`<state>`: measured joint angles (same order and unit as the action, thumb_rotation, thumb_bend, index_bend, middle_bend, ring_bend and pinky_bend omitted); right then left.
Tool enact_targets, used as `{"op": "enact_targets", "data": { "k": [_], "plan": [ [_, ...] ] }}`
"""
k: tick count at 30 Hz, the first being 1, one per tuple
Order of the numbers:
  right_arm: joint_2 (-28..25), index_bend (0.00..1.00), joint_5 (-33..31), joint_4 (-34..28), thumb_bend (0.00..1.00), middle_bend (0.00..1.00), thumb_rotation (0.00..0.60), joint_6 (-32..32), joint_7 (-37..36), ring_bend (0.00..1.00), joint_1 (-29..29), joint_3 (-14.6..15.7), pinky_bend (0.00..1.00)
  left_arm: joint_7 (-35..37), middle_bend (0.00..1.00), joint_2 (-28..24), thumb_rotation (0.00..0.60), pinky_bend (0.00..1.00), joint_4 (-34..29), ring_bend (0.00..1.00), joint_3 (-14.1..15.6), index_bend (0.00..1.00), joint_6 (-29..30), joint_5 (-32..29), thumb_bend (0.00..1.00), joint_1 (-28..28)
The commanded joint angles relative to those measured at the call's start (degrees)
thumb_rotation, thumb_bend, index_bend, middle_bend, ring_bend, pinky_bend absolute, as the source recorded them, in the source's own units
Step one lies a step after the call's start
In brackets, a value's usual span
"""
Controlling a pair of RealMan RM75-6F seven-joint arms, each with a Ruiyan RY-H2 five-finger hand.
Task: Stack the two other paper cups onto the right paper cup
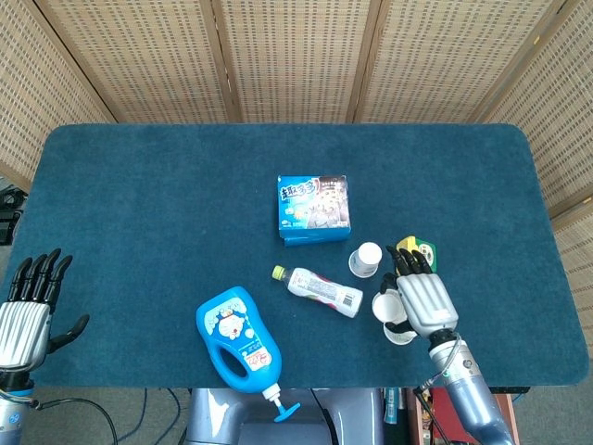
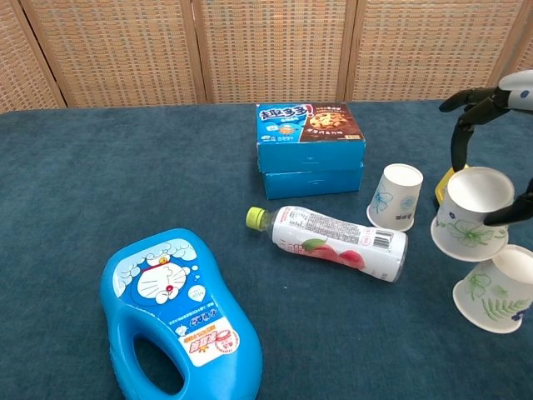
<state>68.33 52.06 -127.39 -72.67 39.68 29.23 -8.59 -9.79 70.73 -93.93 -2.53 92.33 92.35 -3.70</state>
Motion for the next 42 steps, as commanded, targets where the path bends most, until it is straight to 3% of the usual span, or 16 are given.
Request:
{"op": "enact_targets", "data": {
  "k": [1,10,21,42],
  "plan": [
    [-0.7,0.53,-0.7,-0.3,0.12,0.12,0.600,-0.6,-0.2,0.00,0.0,0.1,0.00,0.1,0.00,0.0,0.600,0.00,0.0,0.00,0.0,0.00,0.0,0.0,0.25,0.0],
    [-2.0,0.53,-1.4,-1.9,0.12,0.12,0.600,-3.2,1.0,0.00,0.5,-0.1,0.00,-0.2,0.00,0.1,0.600,0.00,-0.1,0.00,0.1,0.00,0.0,0.2,0.25,0.0],
    [-3.3,0.53,-6.7,-5.3,0.12,0.11,0.600,-6.2,2.7,0.00,1.1,0.1,0.00,0.3,0.00,-0.1,0.600,0.00,0.0,0.00,0.0,0.00,0.1,0.1,0.25,0.0],
    [-3.8,0.53,-4.1,-4.9,0.12,0.10,0.600,-6.9,-4.9,0.00,-2.4,3.3,0.00,0.1,0.00,0.0,0.600,0.00,-0.1,0.00,0.0,0.00,0.0,0.2,0.25,0.0]
  ]
}}
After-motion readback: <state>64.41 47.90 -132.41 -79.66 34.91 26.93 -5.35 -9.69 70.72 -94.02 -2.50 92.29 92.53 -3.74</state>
